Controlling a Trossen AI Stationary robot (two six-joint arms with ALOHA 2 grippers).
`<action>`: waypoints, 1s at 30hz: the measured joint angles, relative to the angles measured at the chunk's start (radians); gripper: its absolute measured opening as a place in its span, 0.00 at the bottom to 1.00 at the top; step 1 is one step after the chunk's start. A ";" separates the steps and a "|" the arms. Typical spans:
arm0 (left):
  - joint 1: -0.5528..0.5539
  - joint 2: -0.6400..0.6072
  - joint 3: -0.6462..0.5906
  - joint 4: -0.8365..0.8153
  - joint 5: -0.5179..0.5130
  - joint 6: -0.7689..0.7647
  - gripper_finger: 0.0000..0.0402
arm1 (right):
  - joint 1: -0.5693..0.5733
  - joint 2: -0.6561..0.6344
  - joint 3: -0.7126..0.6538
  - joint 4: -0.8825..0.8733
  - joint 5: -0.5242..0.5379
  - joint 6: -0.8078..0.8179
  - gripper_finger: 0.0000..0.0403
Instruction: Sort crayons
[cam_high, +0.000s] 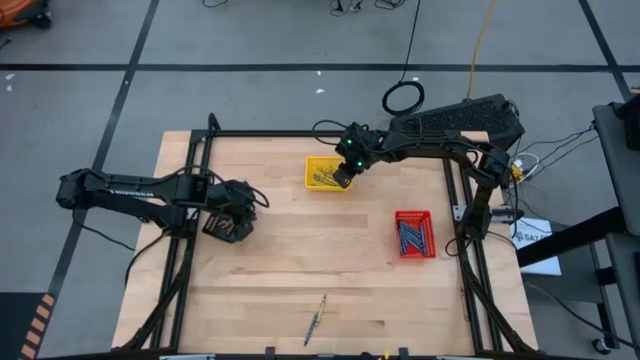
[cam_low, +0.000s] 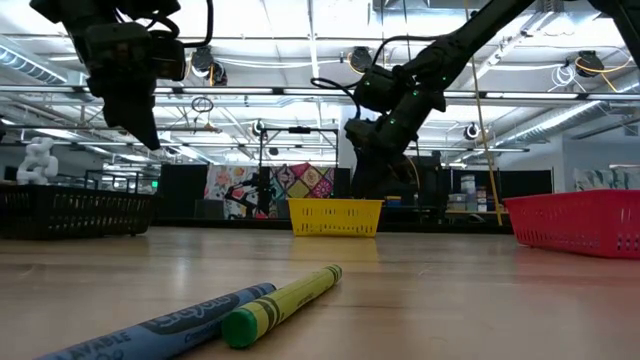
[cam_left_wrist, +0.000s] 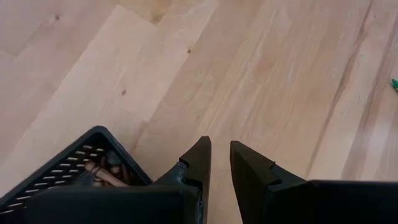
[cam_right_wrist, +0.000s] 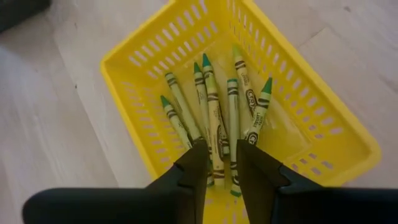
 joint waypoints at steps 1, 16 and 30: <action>0.000 0.000 0.000 0.000 -0.005 0.000 0.15 | 0.000 0.000 0.000 0.007 0.000 0.010 0.18; 0.000 0.000 0.000 0.001 -0.032 0.026 0.15 | 0.015 -0.060 0.041 0.080 -0.130 0.018 0.18; 0.000 0.003 0.000 0.097 0.003 0.056 0.15 | 0.111 -0.364 0.092 -0.414 0.083 0.061 0.12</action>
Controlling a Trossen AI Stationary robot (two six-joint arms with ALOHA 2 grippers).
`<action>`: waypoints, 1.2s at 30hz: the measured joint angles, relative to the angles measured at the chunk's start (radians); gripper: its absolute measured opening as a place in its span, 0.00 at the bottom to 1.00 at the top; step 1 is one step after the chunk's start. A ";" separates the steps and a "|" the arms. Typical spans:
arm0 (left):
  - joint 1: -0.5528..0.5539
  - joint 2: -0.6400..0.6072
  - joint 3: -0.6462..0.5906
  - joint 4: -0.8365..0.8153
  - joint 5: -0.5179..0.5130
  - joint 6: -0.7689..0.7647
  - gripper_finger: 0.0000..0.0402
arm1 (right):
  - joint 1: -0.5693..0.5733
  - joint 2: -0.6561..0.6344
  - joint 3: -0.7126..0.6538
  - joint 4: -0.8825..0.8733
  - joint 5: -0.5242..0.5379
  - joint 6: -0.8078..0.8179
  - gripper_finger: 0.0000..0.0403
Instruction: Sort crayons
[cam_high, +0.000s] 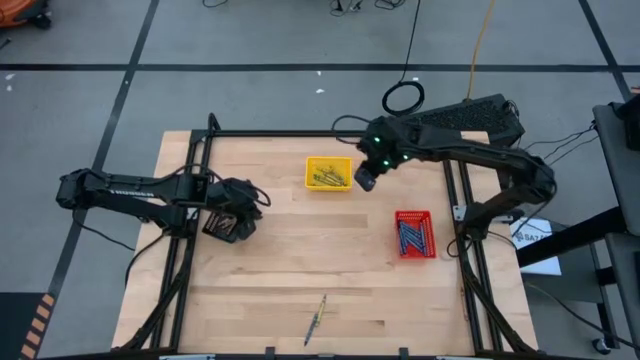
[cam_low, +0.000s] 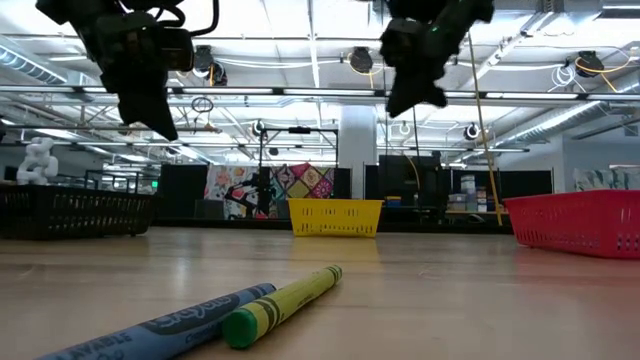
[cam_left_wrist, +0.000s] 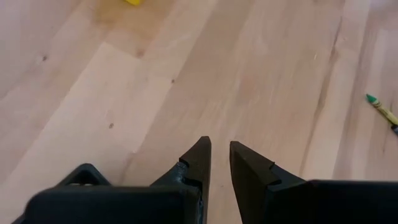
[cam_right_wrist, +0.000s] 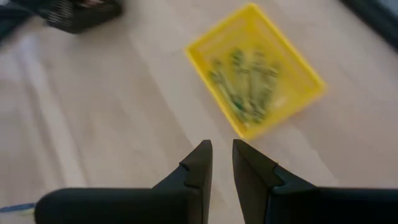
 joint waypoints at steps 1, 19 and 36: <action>0.000 0.000 0.000 0.000 0.003 -0.001 0.15 | 0.008 -0.019 0.000 -0.032 0.035 0.011 0.13; 0.000 0.000 0.000 -0.010 0.024 -0.003 0.15 | 0.214 -0.115 0.000 -0.509 0.206 0.424 0.32; 0.000 0.000 0.000 -0.068 0.019 0.006 0.15 | 0.611 -0.120 0.000 -0.690 0.206 1.220 0.32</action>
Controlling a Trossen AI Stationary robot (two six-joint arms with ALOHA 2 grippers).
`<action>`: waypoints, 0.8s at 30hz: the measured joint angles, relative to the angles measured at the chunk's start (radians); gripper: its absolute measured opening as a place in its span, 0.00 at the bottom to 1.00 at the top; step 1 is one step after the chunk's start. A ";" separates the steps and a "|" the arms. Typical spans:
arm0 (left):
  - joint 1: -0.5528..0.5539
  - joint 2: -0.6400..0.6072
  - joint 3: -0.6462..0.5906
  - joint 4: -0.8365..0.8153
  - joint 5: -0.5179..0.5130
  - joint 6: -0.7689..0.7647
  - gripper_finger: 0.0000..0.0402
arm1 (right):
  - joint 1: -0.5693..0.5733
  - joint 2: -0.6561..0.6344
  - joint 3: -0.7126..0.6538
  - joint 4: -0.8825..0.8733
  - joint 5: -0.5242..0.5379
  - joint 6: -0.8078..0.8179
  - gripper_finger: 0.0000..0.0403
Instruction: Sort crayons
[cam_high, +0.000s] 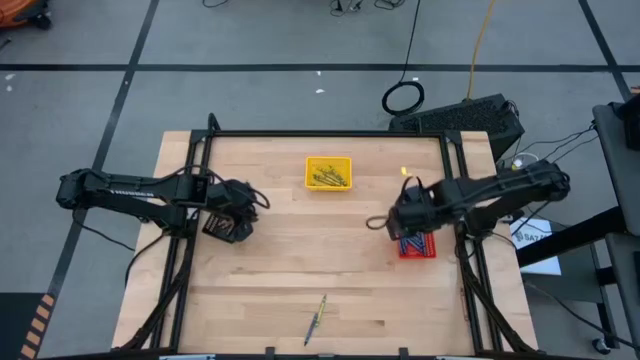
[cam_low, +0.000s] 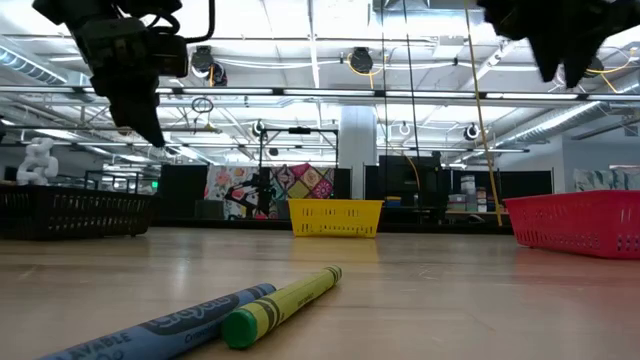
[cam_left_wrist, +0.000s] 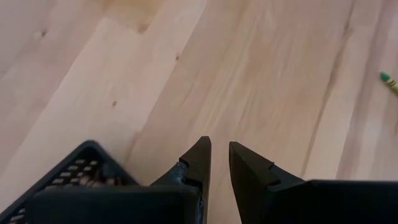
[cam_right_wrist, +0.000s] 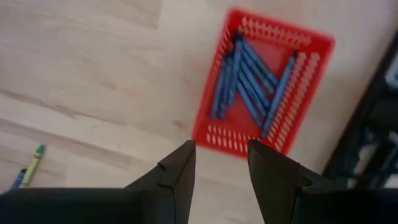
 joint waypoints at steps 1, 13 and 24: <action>0.000 0.000 0.000 -0.011 0.000 0.000 0.15 | 0.024 0.004 0.000 -0.007 0.000 0.037 0.32; 0.000 0.000 0.000 -0.059 -0.004 0.020 0.15 | 0.245 0.082 0.000 -0.065 -0.038 0.267 0.32; 0.000 0.000 0.000 -0.056 -0.007 0.021 0.15 | 0.360 0.186 0.000 -0.022 -0.174 0.387 0.32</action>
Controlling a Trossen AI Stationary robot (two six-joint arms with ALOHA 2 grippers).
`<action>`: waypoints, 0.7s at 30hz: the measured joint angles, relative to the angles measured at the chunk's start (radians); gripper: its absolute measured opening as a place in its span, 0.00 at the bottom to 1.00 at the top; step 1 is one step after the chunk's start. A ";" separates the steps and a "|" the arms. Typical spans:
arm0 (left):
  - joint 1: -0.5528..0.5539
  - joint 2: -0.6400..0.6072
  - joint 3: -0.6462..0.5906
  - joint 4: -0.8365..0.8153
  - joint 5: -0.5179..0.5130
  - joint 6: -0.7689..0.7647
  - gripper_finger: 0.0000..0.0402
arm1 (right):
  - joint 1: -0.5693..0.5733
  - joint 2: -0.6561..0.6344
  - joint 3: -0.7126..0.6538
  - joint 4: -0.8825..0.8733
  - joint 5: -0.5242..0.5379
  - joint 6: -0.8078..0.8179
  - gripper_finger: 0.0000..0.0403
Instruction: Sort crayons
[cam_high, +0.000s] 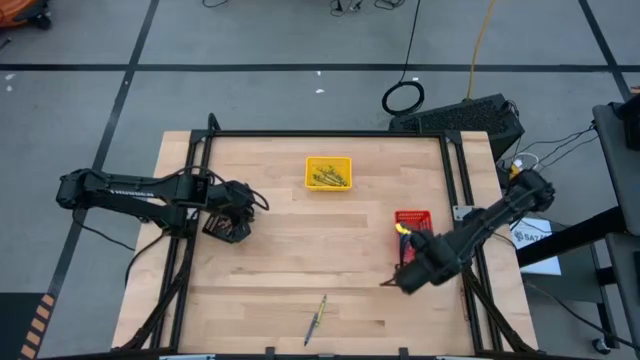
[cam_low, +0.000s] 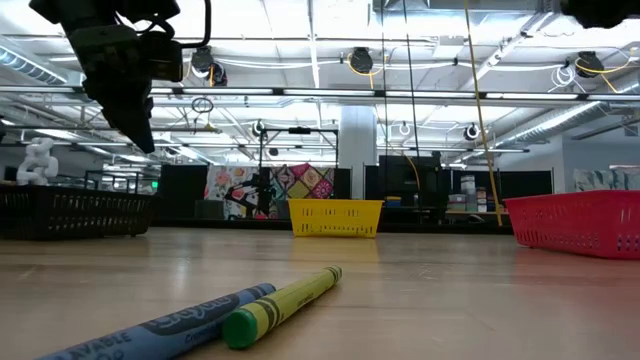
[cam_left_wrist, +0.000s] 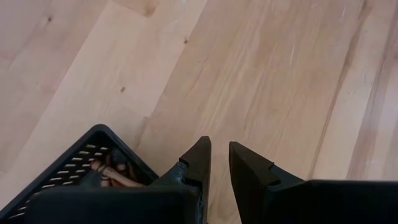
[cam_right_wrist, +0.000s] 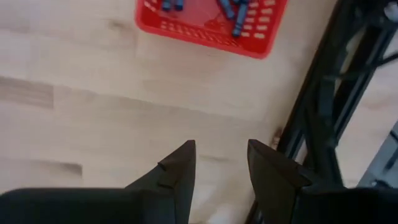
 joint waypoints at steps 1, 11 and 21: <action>0.000 0.000 0.000 0.000 0.000 0.003 0.15 | 0.017 0.005 0.000 0.000 0.001 0.037 0.32; 0.000 0.000 0.000 0.000 0.000 0.005 0.15 | 0.200 0.011 -0.116 0.129 0.013 0.392 0.32; 0.000 0.000 0.000 0.000 0.000 0.002 0.15 | 0.317 0.011 -0.232 0.278 -0.061 0.470 0.32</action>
